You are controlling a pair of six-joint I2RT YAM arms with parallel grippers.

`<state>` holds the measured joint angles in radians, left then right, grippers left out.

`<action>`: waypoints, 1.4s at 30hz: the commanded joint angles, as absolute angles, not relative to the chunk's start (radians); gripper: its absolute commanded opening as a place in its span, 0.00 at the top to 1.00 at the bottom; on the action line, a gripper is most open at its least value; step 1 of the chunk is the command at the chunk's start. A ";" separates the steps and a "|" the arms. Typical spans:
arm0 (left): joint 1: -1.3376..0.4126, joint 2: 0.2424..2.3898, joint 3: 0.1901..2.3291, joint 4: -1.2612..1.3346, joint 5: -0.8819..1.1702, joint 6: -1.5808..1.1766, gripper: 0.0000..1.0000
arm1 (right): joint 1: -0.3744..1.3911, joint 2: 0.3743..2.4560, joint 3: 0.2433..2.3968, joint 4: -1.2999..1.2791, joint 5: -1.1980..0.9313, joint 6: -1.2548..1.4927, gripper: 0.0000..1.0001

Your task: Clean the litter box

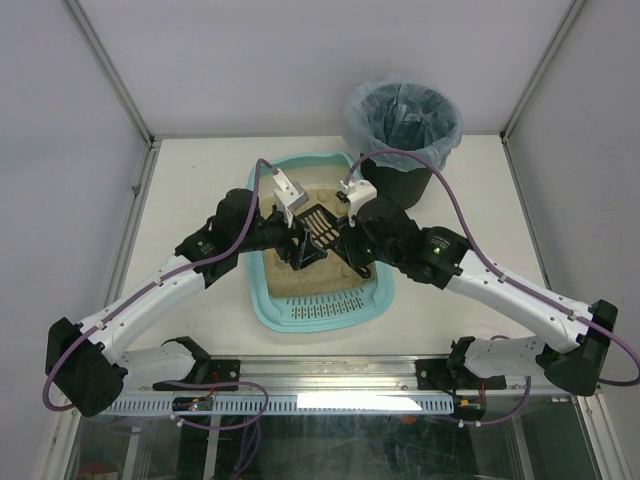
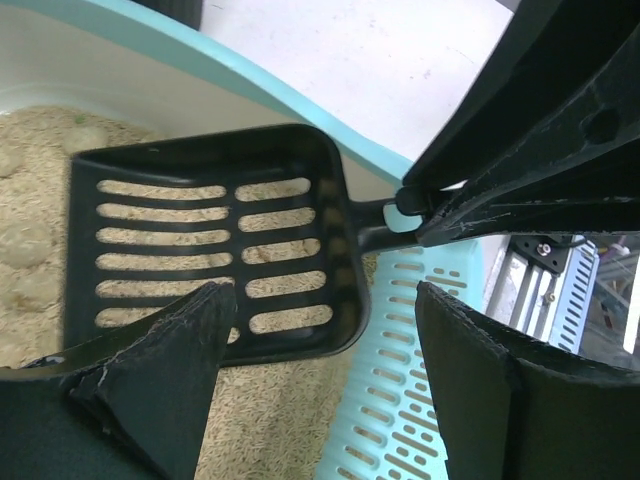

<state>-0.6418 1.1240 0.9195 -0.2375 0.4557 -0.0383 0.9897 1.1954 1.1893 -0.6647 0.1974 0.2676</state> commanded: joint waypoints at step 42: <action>-0.831 1.210 0.863 0.031 -0.138 -0.744 1.00 | 0.963 0.691 0.880 -0.294 0.516 0.464 0.28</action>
<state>-0.8108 1.2549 0.8875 -0.0998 -0.0181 -0.5667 0.9619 0.7300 0.9203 -0.4728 0.4263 0.3859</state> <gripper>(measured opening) 0.038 0.717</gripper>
